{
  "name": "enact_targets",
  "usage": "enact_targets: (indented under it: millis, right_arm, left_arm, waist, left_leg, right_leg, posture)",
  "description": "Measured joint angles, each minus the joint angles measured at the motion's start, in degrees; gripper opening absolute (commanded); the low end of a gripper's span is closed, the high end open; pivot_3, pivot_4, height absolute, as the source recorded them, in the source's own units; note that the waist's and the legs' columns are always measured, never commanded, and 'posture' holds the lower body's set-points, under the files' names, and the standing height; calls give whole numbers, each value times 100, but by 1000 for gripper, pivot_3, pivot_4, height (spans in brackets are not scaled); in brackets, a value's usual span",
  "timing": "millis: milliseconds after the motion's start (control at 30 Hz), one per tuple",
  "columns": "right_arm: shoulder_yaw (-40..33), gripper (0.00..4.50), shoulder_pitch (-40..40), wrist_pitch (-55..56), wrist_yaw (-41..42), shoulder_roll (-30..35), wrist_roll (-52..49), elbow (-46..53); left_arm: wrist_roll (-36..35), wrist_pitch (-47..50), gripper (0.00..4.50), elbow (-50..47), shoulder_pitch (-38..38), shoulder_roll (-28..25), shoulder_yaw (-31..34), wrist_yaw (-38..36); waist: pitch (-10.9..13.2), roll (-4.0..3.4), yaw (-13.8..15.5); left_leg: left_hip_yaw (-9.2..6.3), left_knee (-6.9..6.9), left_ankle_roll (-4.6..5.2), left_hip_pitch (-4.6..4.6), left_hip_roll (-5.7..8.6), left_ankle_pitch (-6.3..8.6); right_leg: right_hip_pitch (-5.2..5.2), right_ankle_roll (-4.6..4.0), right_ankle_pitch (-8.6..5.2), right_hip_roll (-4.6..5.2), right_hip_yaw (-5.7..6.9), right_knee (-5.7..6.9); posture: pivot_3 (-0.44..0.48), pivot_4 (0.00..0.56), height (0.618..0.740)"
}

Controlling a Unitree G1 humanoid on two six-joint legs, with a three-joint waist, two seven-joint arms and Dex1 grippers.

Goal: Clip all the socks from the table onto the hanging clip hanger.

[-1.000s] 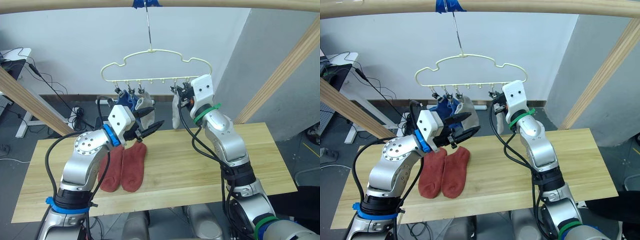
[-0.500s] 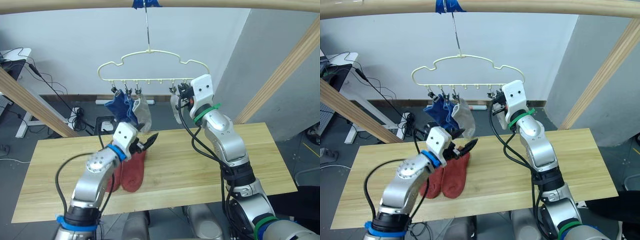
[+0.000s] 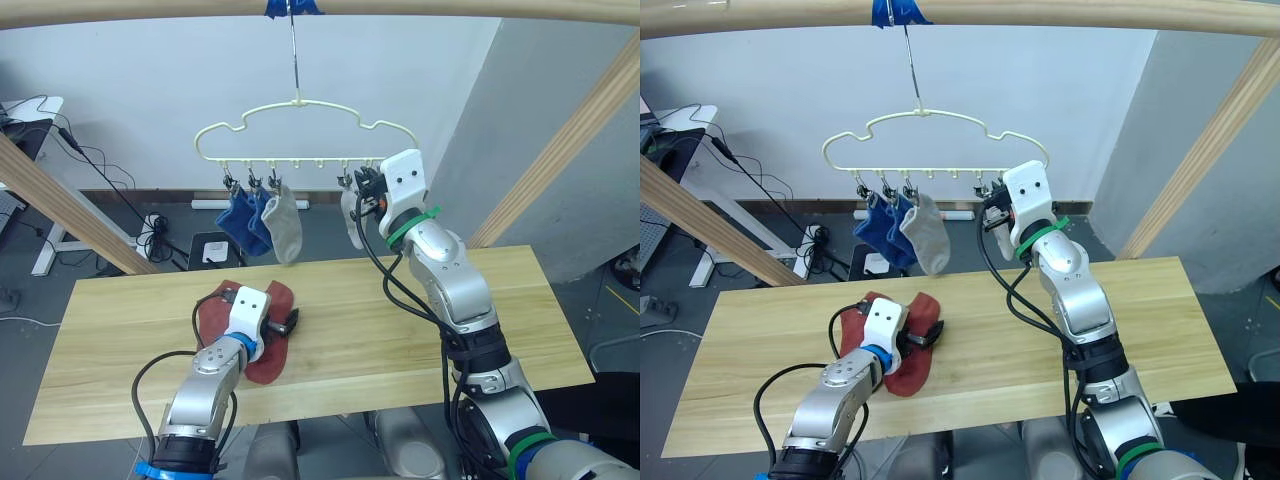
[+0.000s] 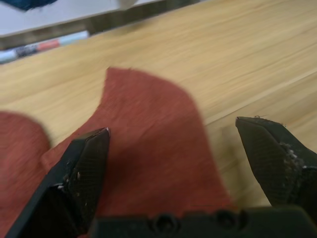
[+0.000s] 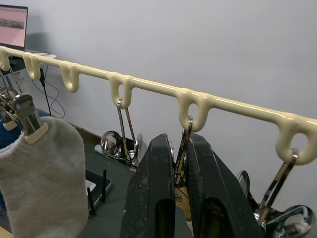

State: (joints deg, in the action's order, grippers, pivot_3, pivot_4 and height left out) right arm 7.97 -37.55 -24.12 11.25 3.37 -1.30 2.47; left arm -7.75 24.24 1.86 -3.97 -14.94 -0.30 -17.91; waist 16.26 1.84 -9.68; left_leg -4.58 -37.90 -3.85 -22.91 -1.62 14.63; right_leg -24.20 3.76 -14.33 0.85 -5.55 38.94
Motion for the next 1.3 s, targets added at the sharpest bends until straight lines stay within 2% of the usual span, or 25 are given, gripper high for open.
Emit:
enact_targets:
  millis: [67, 100, 533, 767, 967, 1100, 1300]
  right_arm:
    - [1, 20, 0, -3, 1, 0, 0, 0]
    - [4, 20, 0, -5, 2, 0, 0, 0]
    - [0, 20, 7, -36, -2, -1, -3, 1]
    - [-2, 20, 8, -36, -4, -3, -5, 2]
    - [-2, 20, 24, -36, -7, -5, -4, 5]
    - [-7, 20, 31, -37, -8, 0, -4, 8]
    - [-9, 20, 30, -37, -8, -2, -5, 10]
  left_arm:
    - [18, -24, 4500, 149, -132, 0, 49, 50]
    - [21, -42, 4318, 230, -189, -3, 76, 68]
    - [66, -115, 1620, 437, -202, -6, 121, 93]
    - [297, -944, 45, 458, 70, -301, -185, -377]
    - [407, -2407, 0, 318, 108, -668, -714, -1459]
    - [394, -3001, 0, 271, -373, -722, -915, -1988]
    - [411, -3110, 0, 284, -1326, 5, -1058, -1854]
  waist:
    - [-3, 1, 0]
    - [-6, 0, 0]
    - [-51, -3, -5]
    - [-51, -3, -9]
    - [-51, -3, -5]
    - [-51, -3, -1]
    - [-51, -3, -6]
  left_leg:
    - [0, -1, 0, 1, 0, 0]
    - [0, -1, 0, 1, 0, 0]
    - [1, 0, 0, 5, 0, 0]
    - [2, 2, 0, 4, 0, 0]
    - [3, 4, 0, 1, 0, 0]
    - [3, 1, 0, 1, 1, 0]
    - [4, 4, 1, -1, 2, 0]
  right_leg:
    - [1, 0, 0, 0, 0, 0]
    - [1, 0, 0, 0, 0, 0]
    - [4, 0, 0, 0, -1, 0]
    - [2, 0, 0, 0, -2, -1]
    - [1, 0, 0, 1, -2, -5]
    - [2, 0, 0, 1, -1, -5]
    - [3, 1, 0, 1, -2, -7]
  posture:
    - [-193, 209, 740]
    - [-194, 208, 740]
    - [-195, 209, 740]
    - [-196, 212, 740]
    - [-201, 211, 740]
    - [-202, 209, 740]
    - [-209, 206, 740]
